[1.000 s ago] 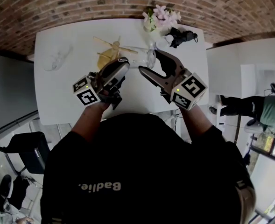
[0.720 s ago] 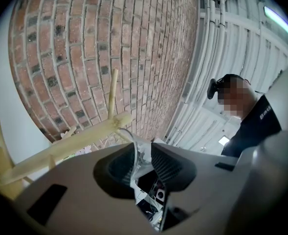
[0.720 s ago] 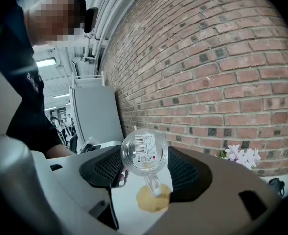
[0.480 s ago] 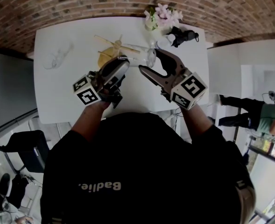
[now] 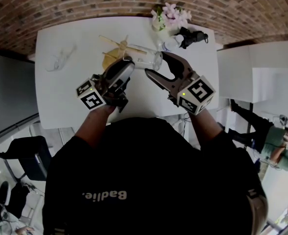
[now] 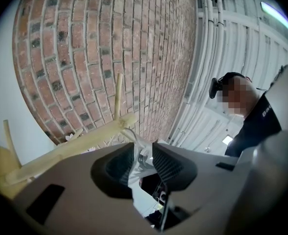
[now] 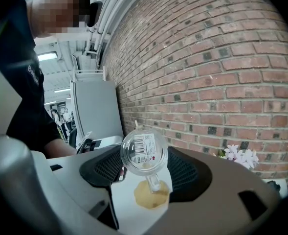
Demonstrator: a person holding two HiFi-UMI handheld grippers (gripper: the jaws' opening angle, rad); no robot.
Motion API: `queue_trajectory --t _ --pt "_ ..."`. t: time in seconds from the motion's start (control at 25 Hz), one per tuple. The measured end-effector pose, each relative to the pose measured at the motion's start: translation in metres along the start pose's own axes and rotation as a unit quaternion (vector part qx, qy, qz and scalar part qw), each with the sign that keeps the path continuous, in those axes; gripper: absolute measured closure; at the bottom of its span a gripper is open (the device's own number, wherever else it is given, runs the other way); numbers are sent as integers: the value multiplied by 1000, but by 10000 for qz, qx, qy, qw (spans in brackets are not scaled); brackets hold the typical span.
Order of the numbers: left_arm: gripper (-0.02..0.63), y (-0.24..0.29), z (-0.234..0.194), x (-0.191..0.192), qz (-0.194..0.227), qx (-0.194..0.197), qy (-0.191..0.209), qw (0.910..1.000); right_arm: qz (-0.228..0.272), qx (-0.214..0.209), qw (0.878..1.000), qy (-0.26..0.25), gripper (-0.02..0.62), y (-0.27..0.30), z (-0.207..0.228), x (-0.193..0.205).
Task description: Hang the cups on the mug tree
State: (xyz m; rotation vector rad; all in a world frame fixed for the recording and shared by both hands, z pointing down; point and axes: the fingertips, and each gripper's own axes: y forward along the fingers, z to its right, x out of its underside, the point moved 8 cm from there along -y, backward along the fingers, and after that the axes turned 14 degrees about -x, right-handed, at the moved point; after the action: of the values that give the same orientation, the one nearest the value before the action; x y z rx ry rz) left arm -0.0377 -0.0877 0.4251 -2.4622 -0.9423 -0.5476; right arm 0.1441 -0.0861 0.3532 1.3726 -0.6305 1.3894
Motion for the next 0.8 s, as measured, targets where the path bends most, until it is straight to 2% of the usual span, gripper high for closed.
queue_trajectory --t 0.8 --pt "491 -4 -1 -2 -13 -200 100 9997 -52 -27 9999 123 288 3 -1 8"
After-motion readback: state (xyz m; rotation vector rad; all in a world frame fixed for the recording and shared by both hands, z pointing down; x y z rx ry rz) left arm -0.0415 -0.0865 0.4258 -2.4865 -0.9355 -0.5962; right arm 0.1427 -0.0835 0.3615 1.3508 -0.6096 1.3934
